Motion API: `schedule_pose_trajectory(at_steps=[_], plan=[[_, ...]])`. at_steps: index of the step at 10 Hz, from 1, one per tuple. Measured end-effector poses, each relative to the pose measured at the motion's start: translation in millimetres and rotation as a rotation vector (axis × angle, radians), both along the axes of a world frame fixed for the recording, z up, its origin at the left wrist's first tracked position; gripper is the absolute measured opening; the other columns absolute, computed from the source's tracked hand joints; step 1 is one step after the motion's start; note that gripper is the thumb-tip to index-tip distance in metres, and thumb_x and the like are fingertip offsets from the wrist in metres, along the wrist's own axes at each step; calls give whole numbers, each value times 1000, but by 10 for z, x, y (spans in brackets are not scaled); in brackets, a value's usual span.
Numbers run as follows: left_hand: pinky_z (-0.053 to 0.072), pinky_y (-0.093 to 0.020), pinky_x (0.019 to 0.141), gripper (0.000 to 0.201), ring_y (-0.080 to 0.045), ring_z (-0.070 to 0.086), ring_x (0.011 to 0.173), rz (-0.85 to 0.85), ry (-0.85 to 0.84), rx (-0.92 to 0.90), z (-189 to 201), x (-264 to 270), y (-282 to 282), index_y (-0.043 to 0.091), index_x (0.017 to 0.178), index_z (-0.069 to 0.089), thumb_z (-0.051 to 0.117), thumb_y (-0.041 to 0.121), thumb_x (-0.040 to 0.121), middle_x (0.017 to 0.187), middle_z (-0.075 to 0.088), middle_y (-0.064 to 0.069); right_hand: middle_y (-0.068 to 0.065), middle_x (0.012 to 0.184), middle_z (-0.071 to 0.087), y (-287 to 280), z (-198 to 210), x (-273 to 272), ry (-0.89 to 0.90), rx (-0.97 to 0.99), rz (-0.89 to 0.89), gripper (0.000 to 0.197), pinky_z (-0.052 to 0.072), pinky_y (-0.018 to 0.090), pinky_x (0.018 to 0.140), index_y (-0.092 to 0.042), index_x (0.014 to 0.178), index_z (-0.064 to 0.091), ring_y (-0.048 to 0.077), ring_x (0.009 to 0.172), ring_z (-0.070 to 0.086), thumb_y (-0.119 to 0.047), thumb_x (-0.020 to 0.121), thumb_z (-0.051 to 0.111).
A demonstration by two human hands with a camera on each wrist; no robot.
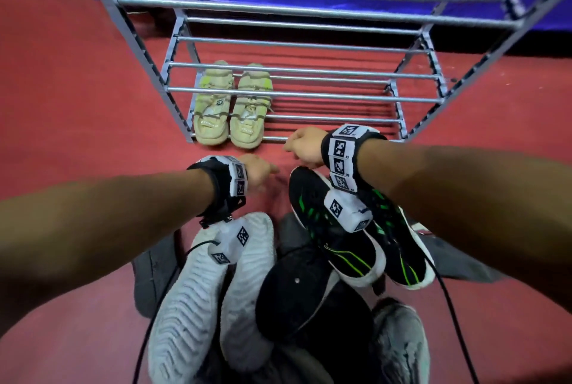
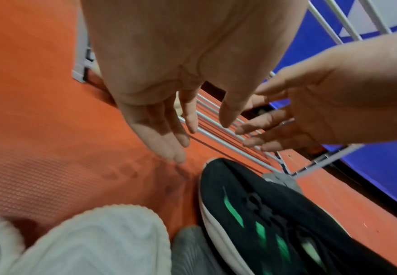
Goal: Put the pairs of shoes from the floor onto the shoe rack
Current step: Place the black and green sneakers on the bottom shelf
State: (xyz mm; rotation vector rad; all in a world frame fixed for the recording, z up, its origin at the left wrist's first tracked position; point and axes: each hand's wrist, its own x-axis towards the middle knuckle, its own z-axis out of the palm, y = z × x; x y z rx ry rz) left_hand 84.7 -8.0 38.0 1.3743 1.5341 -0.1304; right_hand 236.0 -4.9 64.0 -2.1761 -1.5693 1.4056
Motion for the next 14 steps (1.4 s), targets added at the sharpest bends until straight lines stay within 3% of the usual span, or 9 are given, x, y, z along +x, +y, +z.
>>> schedule_pose_trajectory(at_steps=[1, 3, 4, 5, 8, 10, 11, 12, 14], plan=[[51, -18, 52, 24, -11, 63, 48, 34, -63, -62, 40, 308, -241, 6, 84, 62, 55, 25, 97, 82, 64, -16, -5, 77, 55, -116, 94, 179, -28, 21, 22, 7, 50, 36, 80, -23, 91, 58, 21, 85, 55, -29, 88, 55], [39, -21, 29, 18, -23, 50, 54, 44, 5, -127, 40, 716, -498, 5, 99, 54, 54, 23, 98, 78, 57, -11, 2, 101, 60, -389, 54, 698, -176, -2, 28, 14, 47, 31, 87, -20, 101, 61, 22, 95, 56, -29, 91, 56], [58, -36, 60, 38, -31, 62, 79, -42, 44, -204, -72, 758, -502, -1, 121, 57, 42, 28, 102, 75, 54, -7, 7, 117, 67, -497, -35, 918, -290, -65, -12, 40, 49, 41, 99, -16, 116, 64, 28, 108, 62, -41, 85, 59], [51, -50, 97, 48, -40, 61, 116, -32, 65, -225, -166, 781, -477, -5, 134, 50, 35, 29, 104, 82, 55, -9, 5, 123, 65, -547, -26, 1035, -324, -96, -26, 45, 48, 42, 101, -20, 120, 62, 29, 111, 61, -45, 83, 58], [39, -39, 104, 43, -38, 45, 133, -16, 122, -189, 23, 925, -673, -7, 142, 39, 26, 14, 108, 119, 49, -18, 9, 131, 54, -759, -214, 1232, -421, -90, 1, 63, 52, 42, 95, -25, 139, 43, 32, 109, 60, -46, 81, 56], [50, -46, 98, 57, -37, 61, 107, 386, 26, -79, -408, 955, -800, 7, 129, 42, 59, 44, 90, 111, 58, -15, 17, 130, 54, -837, -279, 1343, -547, -176, 74, 68, 46, 34, 88, -14, 144, 35, 34, 107, 58, -48, 89, 55], [42, -36, 101, 65, -34, 55, 118, 430, -114, -7, -524, 937, -823, 7, 138, 32, 67, 29, 89, 135, 52, -15, 19, 136, 53, -881, -287, 1355, -558, -223, 102, 66, 46, 40, 100, -4, 141, 41, 36, 121, 54, -40, 89, 60], [45, -40, 103, 79, -32, 58, 114, 396, -177, 40, -507, 894, -832, 15, 146, 27, 73, 24, 83, 132, 57, -11, 23, 143, 45, -928, -250, 1354, -511, -244, 117, 65, 38, 47, 109, 2, 142, 39, 40, 132, 45, -23, 88, 66], [53, -39, 94, 86, -26, 67, 95, 228, -204, 128, -438, 782, -710, 43, 139, 36, 78, 26, 66, 108, 68, 1, 11, 111, 65, -904, -98, 1369, -501, -198, 129, 62, 55, 44, 89, -22, 131, 48, 34, 100, 66, -27, 73, 71]])
